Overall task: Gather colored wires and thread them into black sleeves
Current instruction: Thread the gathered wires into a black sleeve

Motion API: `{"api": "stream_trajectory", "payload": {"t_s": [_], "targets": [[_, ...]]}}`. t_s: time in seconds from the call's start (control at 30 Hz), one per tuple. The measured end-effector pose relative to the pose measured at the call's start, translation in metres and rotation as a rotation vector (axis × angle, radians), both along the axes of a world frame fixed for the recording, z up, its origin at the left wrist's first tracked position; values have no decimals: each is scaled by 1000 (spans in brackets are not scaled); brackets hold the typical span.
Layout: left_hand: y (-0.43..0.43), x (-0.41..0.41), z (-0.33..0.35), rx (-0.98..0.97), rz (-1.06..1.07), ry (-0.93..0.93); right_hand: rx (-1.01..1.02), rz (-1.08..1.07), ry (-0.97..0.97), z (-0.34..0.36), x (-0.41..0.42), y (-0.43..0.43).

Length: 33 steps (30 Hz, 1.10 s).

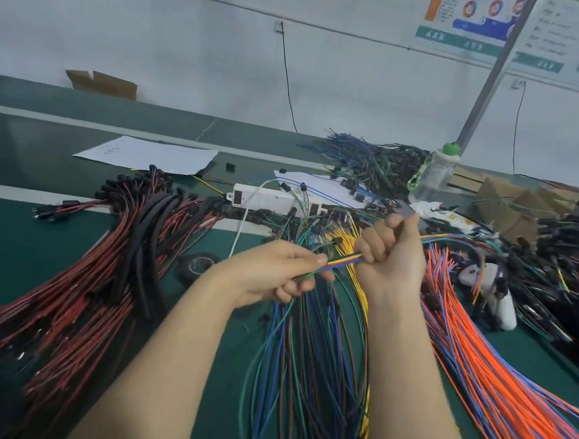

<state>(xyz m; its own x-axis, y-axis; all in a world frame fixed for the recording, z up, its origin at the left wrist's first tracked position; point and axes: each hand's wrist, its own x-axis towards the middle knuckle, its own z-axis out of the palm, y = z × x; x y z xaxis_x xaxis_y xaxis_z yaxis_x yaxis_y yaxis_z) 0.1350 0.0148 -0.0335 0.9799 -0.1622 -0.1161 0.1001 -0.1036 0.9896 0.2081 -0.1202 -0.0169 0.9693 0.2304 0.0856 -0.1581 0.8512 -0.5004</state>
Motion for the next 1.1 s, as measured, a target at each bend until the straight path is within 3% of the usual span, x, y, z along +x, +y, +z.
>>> {"api": "stream_trajectory", "payload": {"t_s": [0.1, 0.23, 0.33, 0.47, 0.53, 0.67, 0.77, 0.8, 0.9, 1.1], "targets": [[3, -4, -8, -107, 29, 10, 45, -35, 4, -2, 4, -7], [-10, 3, -5, -203, 95, -40, 53, 95, -20, -5, -3, 5], [-18, 9, -2, -270, 285, -29, 75, 58, -75, -1, -6, 11], [-30, 14, -8, -654, 525, 7, 18, -6, -67, -7, -18, 29], [-35, 15, -12, -704, 588, -1, -33, -2, -49, -15, -23, 37], [-37, 12, -23, -451, 660, -40, -80, 17, -19, -28, -27, 43], [-31, 8, -29, 61, 555, -36, -74, -35, 10, -31, -22, 41], [-29, 7, -30, 143, 498, -33, -60, -43, 10, -32, -19, 39], [-21, 0, -28, 141, 437, -73, -28, -6, 7, -33, -15, 38], [-4, -4, -24, 359, 462, -149, -95, 104, 18, -41, -18, 47]]}}
